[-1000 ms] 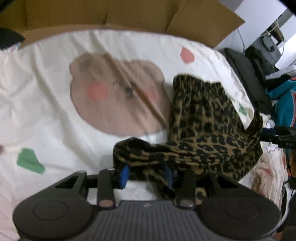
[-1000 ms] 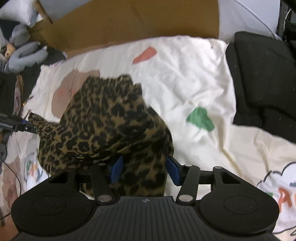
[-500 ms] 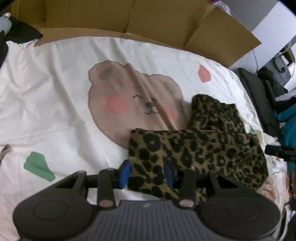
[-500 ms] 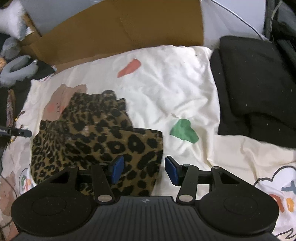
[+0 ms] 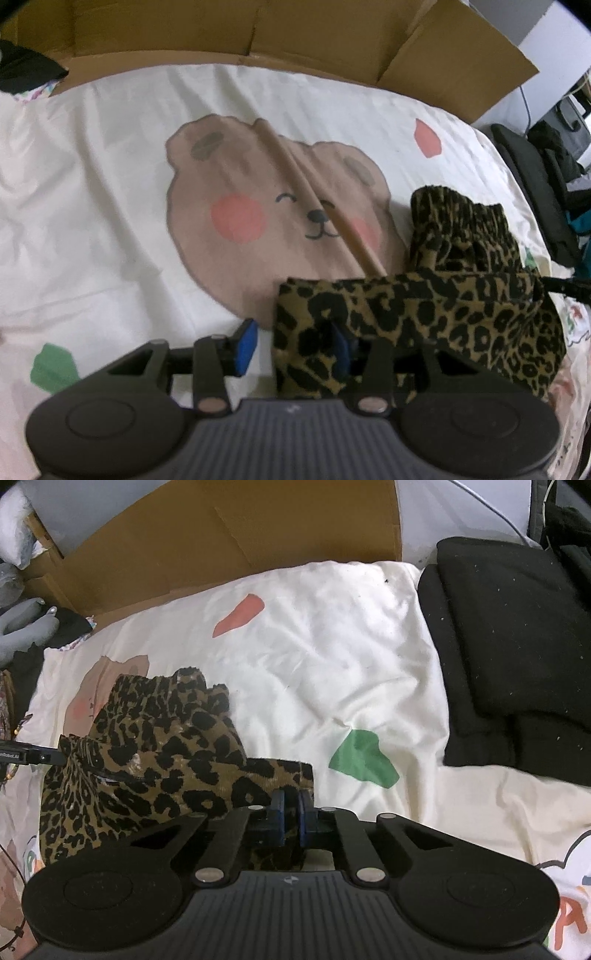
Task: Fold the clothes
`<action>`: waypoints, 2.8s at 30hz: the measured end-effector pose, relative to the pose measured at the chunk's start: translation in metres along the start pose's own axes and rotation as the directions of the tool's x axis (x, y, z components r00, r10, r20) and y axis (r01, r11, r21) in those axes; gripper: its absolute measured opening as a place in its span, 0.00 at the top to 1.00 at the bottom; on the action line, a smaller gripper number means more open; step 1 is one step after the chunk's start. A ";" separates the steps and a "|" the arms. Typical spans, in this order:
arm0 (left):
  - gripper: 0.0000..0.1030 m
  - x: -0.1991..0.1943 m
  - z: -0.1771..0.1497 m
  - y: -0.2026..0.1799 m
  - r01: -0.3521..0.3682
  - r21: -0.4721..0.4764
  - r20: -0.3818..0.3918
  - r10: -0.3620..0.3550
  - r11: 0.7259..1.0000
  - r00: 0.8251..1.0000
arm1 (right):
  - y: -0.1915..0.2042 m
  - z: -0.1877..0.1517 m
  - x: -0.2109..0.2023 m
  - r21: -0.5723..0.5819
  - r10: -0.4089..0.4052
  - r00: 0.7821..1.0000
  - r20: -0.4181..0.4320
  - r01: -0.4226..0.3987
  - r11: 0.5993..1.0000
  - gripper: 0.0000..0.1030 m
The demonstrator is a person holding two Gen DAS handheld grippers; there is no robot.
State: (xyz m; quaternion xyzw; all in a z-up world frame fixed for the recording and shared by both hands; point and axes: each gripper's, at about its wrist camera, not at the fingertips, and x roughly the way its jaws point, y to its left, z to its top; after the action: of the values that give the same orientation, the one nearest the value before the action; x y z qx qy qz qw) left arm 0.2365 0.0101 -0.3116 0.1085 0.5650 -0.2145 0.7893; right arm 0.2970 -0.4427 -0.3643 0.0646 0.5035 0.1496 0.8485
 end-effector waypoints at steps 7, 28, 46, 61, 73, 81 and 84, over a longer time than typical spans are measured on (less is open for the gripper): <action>0.92 -0.011 0.001 -0.011 -0.010 0.053 0.066 0.006 0.999 0.998 | -0.007 0.004 -0.015 0.025 -0.059 0.996 0.061 0.058 0.998 1.00; 0.43 0.015 0.002 -0.015 0.007 0.059 0.025 -0.009 0.998 1.000 | -0.013 -0.006 0.024 0.102 0.049 0.999 -0.020 -0.047 0.994 0.51; 0.92 -0.010 -0.010 -0.024 0.006 -0.070 0.109 0.001 0.998 0.994 | -0.007 -0.008 -0.006 0.152 0.074 0.994 0.086 -0.086 0.985 0.96; 0.92 -0.062 -0.002 -0.032 0.012 -0.119 0.216 0.014 0.993 0.976 | -0.004 -0.005 -0.054 0.198 0.078 0.982 0.171 -0.112 0.974 0.96; 0.92 -0.058 0.028 -0.024 0.021 -0.157 0.243 0.018 0.987 0.970 | -0.003 0.025 -0.046 0.198 0.068 0.979 0.193 -0.107 0.974 0.96; 0.92 -0.027 0.048 -0.022 -0.001 -0.126 0.204 0.027 0.992 0.979 | -0.014 0.037 -0.021 0.237 0.043 0.988 0.152 -0.078 0.968 0.96; 0.92 -0.013 0.052 -0.018 -0.006 -0.114 0.179 0.027 0.993 0.983 | -0.018 0.039 -0.011 0.248 0.040 0.990 0.139 -0.074 0.966 0.96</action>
State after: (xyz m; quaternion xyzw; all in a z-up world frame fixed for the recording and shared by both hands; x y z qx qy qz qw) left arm 0.2687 -0.0246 -0.2803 0.0483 0.5016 -0.1846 0.8438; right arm 0.3292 -0.4617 -0.3411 0.1963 0.4589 0.1041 0.8603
